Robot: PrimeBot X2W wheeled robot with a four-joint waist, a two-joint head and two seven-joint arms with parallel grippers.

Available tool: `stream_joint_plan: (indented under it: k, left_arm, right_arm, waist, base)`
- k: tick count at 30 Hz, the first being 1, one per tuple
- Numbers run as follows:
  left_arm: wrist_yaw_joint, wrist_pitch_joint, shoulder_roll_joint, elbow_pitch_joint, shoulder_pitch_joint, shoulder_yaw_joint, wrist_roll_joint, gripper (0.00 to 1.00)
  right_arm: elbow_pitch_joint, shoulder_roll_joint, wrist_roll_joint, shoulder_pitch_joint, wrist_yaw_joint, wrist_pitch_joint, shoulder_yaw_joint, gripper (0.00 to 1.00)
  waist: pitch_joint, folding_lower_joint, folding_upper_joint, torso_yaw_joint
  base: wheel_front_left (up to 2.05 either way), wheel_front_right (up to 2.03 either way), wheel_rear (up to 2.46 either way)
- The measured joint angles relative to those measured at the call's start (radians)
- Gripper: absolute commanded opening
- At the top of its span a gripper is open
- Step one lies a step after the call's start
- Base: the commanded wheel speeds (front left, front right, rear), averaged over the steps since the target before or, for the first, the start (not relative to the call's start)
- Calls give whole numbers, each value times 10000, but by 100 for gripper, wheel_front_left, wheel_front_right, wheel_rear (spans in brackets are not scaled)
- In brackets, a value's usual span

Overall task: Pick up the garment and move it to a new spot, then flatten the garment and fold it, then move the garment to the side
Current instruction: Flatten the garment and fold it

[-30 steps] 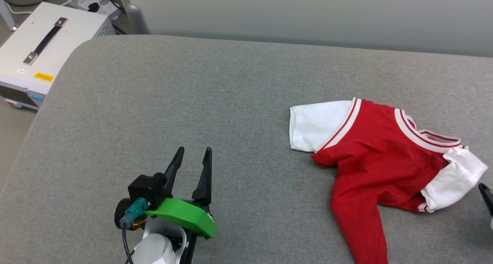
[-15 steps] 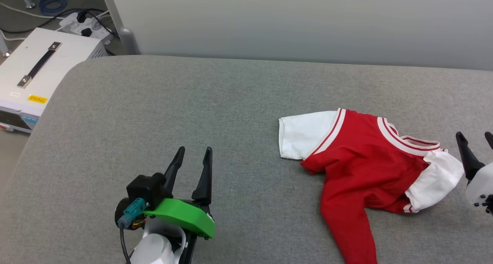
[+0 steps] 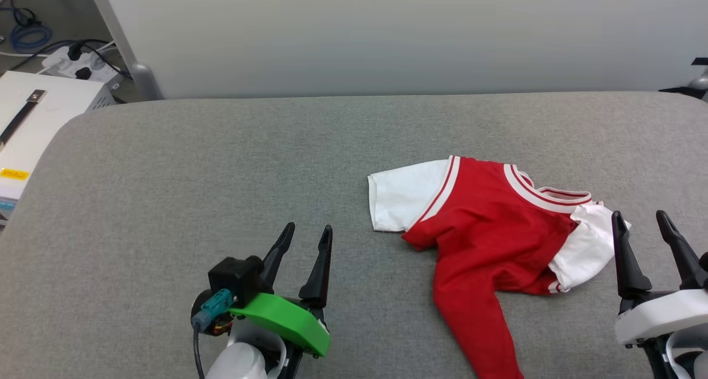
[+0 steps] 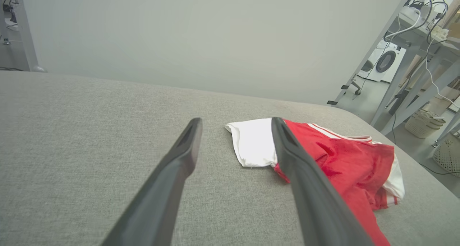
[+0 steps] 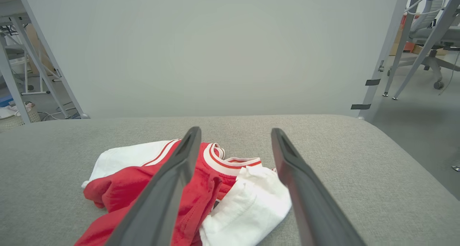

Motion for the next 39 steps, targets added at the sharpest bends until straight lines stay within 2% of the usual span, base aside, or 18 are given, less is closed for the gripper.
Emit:
stream_joint_plan:
  k: [3, 6, 13, 16, 19, 22, 25, 29, 37, 38, 39]
  left_arm:
    - [-77, 374, 90, 48, -167, -186, -27, 100]
    - [-115, 1252, 314, 184, -877, -466, -10, 100]
    - [-203, 4589, 1007, 1083, -3746, -1118, -186, 100]
    - [-209, 6111, 1296, 1647, -4986, -1313, -627, 100]
    - [-222, 7522, 1818, 2288, -6034, -1768, -957, 100]
    - [-222, 8508, 2194, 2832, -6613, -2015, -1457, 100]
    - [-224, 9060, 2518, 3382, -6942, -2213, -1657, 100]
    - [-224, 9139, 2890, 4040, -7184, -2347, -1804, 100]
    - [-224, 8970, 2947, 4913, -7297, -2550, -1965, 100]
    - [-224, 9053, 2993, 5062, -7436, -2683, -1985, 74]
    - [-224, 9116, 3014, 5097, -7445, -2763, -2027, 13]
  right_arm:
    - [-420, 311, -159, 62, 0, 157, -151, 100]
    - [-677, 426, -255, 61, 0, 280, -215, 100]
    - [-945, 546, -368, -51, 0, 364, -180, 100]
    - [-926, 656, -418, -281, 0, 288, -50, 100]
    - [-849, 815, -466, -454, 0, 113, 167, 100]
    - [-646, 918, -535, -554, 0, -61, 351, 100]
    - [-476, 1028, -543, -665, 0, -236, 472, 100]
    - [-213, 1099, -541, -797, 0, -439, 562, 100]
    - [81, 1158, -537, -846, 0, -669, 688, 100]
    - [127, 1179, -537, -860, 0, -694, 711, 100]
    - [146, 1187, -537, -862, 0, -694, 713, 100]
  waist:
    - [107, 0, 0, -219]
    - [260, 0, 0, -456]
    - [861, 0, 0, -1060]
    - [1170, 0, 0, -1368]
    - [1466, 1, 0, -1775]
    - [1744, 1, 0, -2165]
    - [2002, 2, 0, -2557]
    - [2330, 1, 0, -3051]
    - [2822, 1, 0, -3721]
    - [2905, 1, 0, -3818]
    - [2926, 1, 0, -3844]
  base:
    - [0, 0, 0]
    - [0, 0, 0]
    - [0, 0, 0]
    - [0, 0, 0]
    - [0, 0, 0]
    - [0, 0, 0]
    - [0, 0, 0]
    - [0, 0, 0]
    - [0, 0, 0]
    - [0, 0, 0]
    - [0, 0, 0]
